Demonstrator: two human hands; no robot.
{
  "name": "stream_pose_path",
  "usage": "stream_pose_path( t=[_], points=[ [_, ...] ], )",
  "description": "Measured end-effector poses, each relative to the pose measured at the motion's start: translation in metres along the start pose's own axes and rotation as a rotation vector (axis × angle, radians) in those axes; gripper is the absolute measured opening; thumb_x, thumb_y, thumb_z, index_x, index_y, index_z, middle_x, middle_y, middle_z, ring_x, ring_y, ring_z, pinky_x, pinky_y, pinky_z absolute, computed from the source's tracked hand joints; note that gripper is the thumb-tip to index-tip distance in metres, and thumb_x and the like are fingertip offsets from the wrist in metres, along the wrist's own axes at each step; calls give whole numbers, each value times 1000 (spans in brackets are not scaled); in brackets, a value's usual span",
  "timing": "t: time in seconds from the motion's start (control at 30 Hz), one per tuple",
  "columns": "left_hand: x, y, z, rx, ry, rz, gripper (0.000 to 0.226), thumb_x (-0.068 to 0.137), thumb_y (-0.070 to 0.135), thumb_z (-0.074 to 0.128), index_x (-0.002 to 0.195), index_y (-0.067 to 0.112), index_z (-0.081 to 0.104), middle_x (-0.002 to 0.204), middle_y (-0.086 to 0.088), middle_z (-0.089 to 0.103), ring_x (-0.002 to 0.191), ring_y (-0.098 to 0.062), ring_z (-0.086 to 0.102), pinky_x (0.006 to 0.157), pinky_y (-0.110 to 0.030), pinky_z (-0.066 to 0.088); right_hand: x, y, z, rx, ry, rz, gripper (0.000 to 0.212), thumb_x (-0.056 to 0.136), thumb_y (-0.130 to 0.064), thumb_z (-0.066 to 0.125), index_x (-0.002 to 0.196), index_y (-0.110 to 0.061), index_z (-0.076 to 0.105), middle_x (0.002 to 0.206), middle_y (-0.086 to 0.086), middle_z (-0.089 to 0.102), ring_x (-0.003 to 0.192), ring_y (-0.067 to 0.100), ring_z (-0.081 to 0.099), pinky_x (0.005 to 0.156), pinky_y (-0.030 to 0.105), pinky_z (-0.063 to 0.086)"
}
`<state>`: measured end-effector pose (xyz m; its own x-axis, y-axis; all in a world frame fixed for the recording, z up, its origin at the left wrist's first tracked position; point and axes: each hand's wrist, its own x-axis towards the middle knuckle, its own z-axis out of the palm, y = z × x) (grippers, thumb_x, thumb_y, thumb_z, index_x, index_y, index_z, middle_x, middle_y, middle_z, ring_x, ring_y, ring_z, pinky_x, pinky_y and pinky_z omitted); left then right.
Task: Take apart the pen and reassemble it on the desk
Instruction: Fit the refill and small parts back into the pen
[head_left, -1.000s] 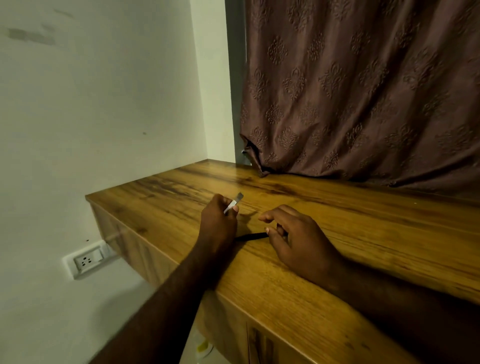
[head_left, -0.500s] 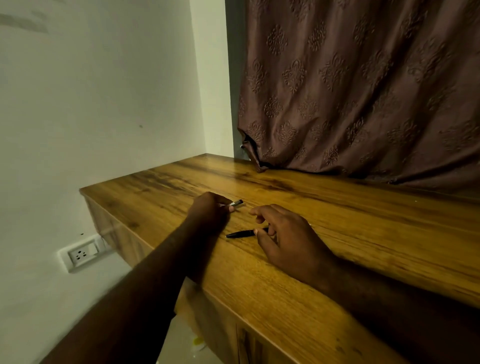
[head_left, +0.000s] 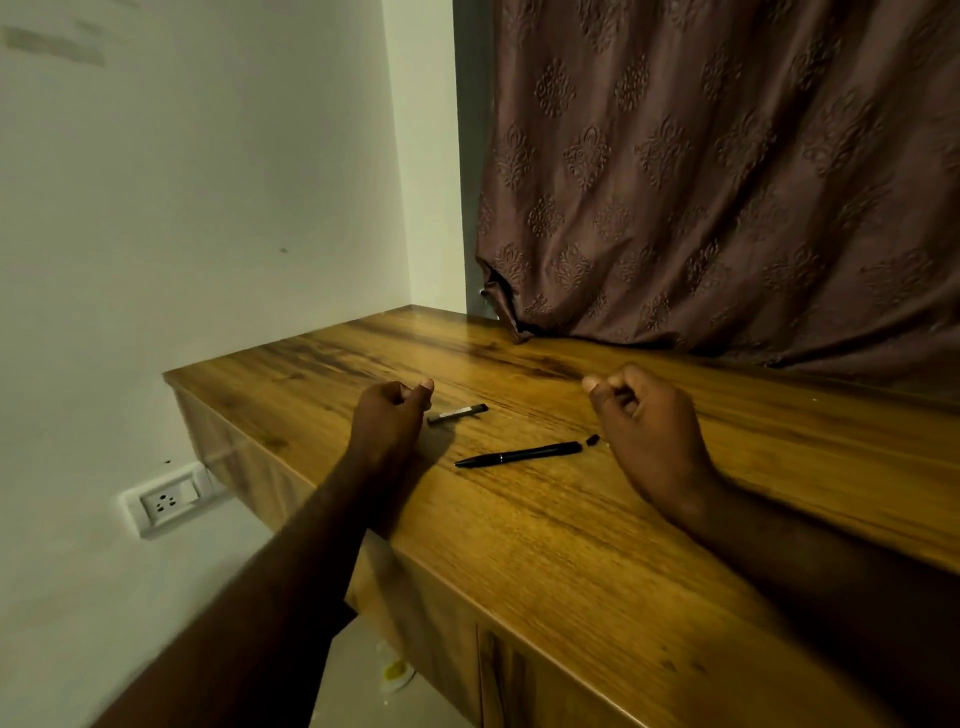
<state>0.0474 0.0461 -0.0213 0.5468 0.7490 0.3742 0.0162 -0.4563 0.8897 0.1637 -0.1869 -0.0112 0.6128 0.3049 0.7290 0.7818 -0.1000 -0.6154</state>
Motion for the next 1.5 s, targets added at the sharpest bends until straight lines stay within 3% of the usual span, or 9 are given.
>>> stream_pose_path(
  t=[0.07,0.17,0.3,0.53,0.7,0.83,1.13,1.4,1.5],
  points=[
    [-10,7,-1,5,-112,66,43,91,47,57,71,10,66,69,-10,65,62,-12,55,60,-28,43,7,12,-13,-43,31,71,17,88,-23,62,72,-24,56,54,-15,52,49,-2,48,46,13,32],
    [-22,8,4,191,-251,251,43,82,61,57,75,20,65,69,6,63,61,-1,54,57,-25,42,8,31,-35,-165,-12,154,7,82,-17,61,79,-23,59,66,-12,56,57,0,51,52,22,37],
    [-26,5,11,391,-385,423,29,78,60,57,87,32,57,83,12,59,76,-4,56,65,-30,48,-1,41,-47,-191,-187,214,12,82,-14,64,73,-22,63,64,-11,61,56,0,53,52,15,36],
    [-28,9,19,481,-490,387,53,60,66,58,99,31,50,89,8,58,81,-14,57,74,-40,53,1,35,-41,-219,-324,249,9,80,-15,67,74,-21,66,75,-9,65,70,4,59,57,13,40],
    [-37,14,41,673,-387,609,63,67,77,53,102,25,57,93,6,60,87,-14,55,76,-35,50,3,37,-36,-247,-352,292,12,72,-26,77,73,-17,70,72,-2,70,67,10,64,57,21,44],
    [-35,14,42,676,-379,675,55,74,71,54,101,24,65,93,4,60,87,-15,56,72,-31,48,2,40,-32,-266,-352,271,14,71,-25,79,69,-16,69,67,-9,67,61,2,60,54,18,40],
    [-39,20,39,626,-459,687,43,83,59,60,113,29,68,94,-1,60,86,-15,58,70,-33,53,6,39,-28,-324,-397,219,12,73,-23,76,71,-13,70,75,0,71,72,12,64,65,26,50],
    [-39,23,46,558,-481,714,16,87,28,67,96,17,73,89,-3,64,81,-16,58,66,-25,42,6,45,-28,-352,-392,147,9,80,-12,70,70,-12,71,76,-4,71,69,3,59,60,17,41],
    [-41,22,44,516,-441,650,11,89,27,63,94,19,69,82,5,64,72,-8,58,61,-24,39,5,43,-32,-297,-330,141,15,84,-14,67,70,-19,67,68,-16,63,65,-5,57,57,12,38]
  ],
)
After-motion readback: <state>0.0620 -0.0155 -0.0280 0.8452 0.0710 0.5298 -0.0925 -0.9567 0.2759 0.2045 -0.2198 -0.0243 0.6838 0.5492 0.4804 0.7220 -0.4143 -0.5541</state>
